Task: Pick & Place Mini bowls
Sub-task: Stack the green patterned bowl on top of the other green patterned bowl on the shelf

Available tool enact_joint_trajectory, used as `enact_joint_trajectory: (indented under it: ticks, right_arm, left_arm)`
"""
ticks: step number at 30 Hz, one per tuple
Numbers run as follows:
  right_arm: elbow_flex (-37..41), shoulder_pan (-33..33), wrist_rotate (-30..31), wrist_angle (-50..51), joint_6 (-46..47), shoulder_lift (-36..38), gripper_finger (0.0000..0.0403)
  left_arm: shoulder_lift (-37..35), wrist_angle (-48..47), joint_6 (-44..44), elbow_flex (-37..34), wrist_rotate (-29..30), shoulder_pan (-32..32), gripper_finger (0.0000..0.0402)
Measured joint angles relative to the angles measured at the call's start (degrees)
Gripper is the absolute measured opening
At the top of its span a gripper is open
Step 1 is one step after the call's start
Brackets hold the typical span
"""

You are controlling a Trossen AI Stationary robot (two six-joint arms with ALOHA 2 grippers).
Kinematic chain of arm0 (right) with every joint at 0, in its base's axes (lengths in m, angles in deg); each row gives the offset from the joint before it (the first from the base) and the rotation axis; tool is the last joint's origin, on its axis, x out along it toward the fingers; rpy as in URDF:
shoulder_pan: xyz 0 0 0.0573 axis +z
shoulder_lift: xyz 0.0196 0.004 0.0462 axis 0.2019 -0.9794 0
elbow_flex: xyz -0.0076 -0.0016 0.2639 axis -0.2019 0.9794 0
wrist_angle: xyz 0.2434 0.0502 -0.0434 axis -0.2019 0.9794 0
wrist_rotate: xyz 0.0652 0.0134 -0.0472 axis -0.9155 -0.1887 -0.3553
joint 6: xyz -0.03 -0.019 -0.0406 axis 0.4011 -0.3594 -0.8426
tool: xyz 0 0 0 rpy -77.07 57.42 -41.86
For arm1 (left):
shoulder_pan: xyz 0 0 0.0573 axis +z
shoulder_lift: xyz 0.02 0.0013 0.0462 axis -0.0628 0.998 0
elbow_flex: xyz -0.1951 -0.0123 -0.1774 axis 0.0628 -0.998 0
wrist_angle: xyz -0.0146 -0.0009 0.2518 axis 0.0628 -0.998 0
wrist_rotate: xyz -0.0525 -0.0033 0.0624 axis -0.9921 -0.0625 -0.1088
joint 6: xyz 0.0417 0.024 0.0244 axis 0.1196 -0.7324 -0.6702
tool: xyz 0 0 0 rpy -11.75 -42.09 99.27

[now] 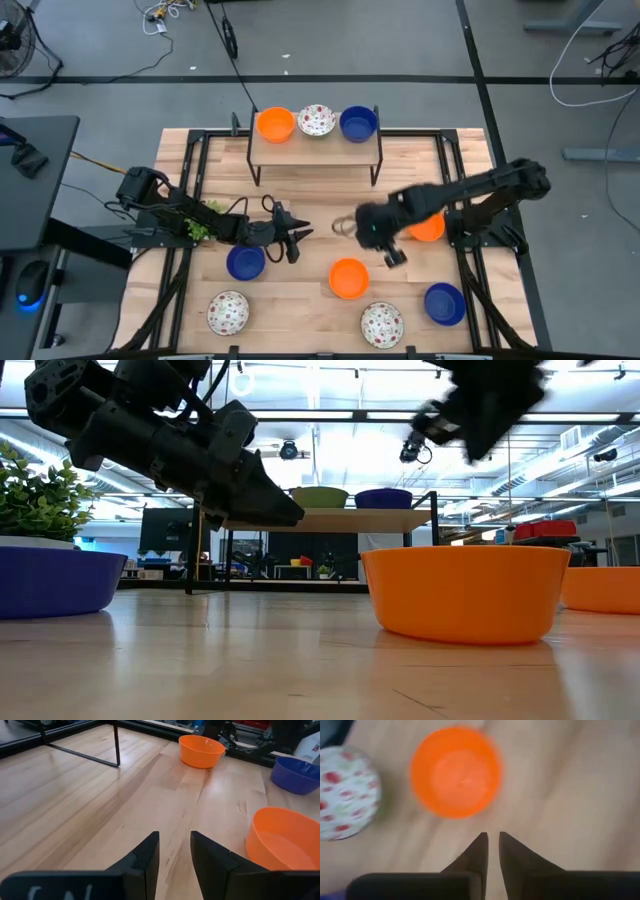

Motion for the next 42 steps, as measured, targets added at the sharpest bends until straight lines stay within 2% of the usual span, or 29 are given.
enact_joint_trajectory:
  ticks: [2,5,7,10,13,17,21,23,25,29,32,38,42]
  right_arm:
    - [2.93,2.82,-2.73,-1.83,2.85,0.00,0.0047]
    - [7.22,6.17,-7.09,-9.77,5.56,0.04,0.0047]
    - [9.65,7.95,-7.65,-14.63,7.55,0.02,0.0049]
    - [10.15,10.52,-7.60,-15.68,6.35,0.07,0.0060]
    - [10.02,13.87,-7.62,-11.68,5.24,0.07,0.0084]
    - [9.77,20.90,-7.58,-11.62,1.12,0.26,0.0131]
    - [9.77,26.88,-7.57,-16.20,-6.90,0.24,0.0171]
    - [10.12,28.66,-5.32,-20.47,-8.92,0.24,0.0181]
    - [11.10,29.85,-2.71,-24.35,-10.64,0.24,0.0183]
    - [14.15,30.98,-1.99,-27.90,-13.17,-0.75,0.0176]
    - [15.90,32.32,-1.45,-29.10,-13.91,-2.19,0.0166]
    - [16.22,35.63,5.42,-30.43,-20.25,-6.65,0.0152]
    - [16.22,36.48,6.35,-31.55,-21.34,-9.29,0.0139]
  left_arm:
    - [0.00,-0.01,-0.68,0.00,0.35,0.15,0.0114]
    - [0.00,0.03,-1.58,0.00,1.18,0.86,0.0114]
    - [0.00,0.03,-1.71,0.00,1.20,1.48,0.0114]
    - [0.00,0.03,-1.76,0.00,1.20,2.26,0.0114]
    - [0.00,0.04,-1.90,0.00,1.21,2.98,0.0114]
    - [0.00,0.05,-1.92,0.00,1.09,3.95,0.0114]
    - [0.00,0.05,-1.92,0.00,1.07,4.58,0.0114]
    - [0.00,0.05,-1.90,0.00,1.03,4.70,0.0114]
    - [0.00,0.07,-1.90,0.00,1.03,4.70,0.0114]
    - [0.00,0.10,-1.80,0.00,0.96,4.68,0.0114]
    - [0.00,0.10,-1.57,0.00,0.54,4.57,0.0114]
    - [0.00,0.12,0.28,0.00,-1.57,3.78,0.0114]
    - [0.00,0.12,0.30,0.00,-1.51,2.53,0.0114]
